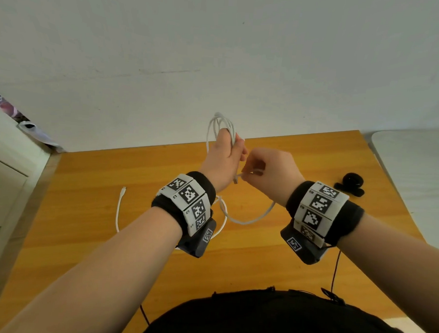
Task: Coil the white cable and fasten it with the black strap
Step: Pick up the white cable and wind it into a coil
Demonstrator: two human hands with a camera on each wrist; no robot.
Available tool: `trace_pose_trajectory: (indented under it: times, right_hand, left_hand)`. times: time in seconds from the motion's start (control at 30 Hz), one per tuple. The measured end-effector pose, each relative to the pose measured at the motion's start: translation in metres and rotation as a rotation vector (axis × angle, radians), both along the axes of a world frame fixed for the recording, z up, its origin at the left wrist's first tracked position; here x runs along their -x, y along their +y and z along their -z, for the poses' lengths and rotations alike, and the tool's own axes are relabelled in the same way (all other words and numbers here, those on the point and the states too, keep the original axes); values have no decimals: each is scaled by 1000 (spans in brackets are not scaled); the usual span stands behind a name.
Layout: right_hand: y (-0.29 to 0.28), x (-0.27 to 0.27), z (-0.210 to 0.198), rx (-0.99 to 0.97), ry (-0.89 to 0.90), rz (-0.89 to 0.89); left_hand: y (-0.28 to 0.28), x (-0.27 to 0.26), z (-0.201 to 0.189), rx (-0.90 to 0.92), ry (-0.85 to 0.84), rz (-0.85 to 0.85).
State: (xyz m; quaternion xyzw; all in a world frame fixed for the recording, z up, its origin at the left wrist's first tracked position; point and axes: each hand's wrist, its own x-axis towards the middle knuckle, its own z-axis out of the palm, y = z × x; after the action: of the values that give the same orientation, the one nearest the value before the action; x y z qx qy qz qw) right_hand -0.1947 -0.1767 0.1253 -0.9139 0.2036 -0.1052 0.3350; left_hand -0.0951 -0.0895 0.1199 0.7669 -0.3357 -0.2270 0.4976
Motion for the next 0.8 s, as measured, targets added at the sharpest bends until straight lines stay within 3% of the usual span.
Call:
trace_pose_trajectory:
  times: [0.27, 0.37, 0.5, 0.63, 0.8]
  right_hand:
    - [-10, 1, -4, -524, -42, 174]
    - [-16, 3, -5, -613, 2, 186]
    - [-14, 5, -1, -730, 224, 138]
    - [-10, 6, 3, -772, 420, 52]
    - [-26, 1, 4, -626, 188, 215]
  left_hand:
    - [3, 0, 5, -335, -178, 119]
    - [2, -6, 6, -317, -151, 52]
    - [0, -18, 0, -224, -105, 12]
    - [-3, -22, -7, -173, -136, 6]
    - [0, -20, -8, -273, -96, 53]
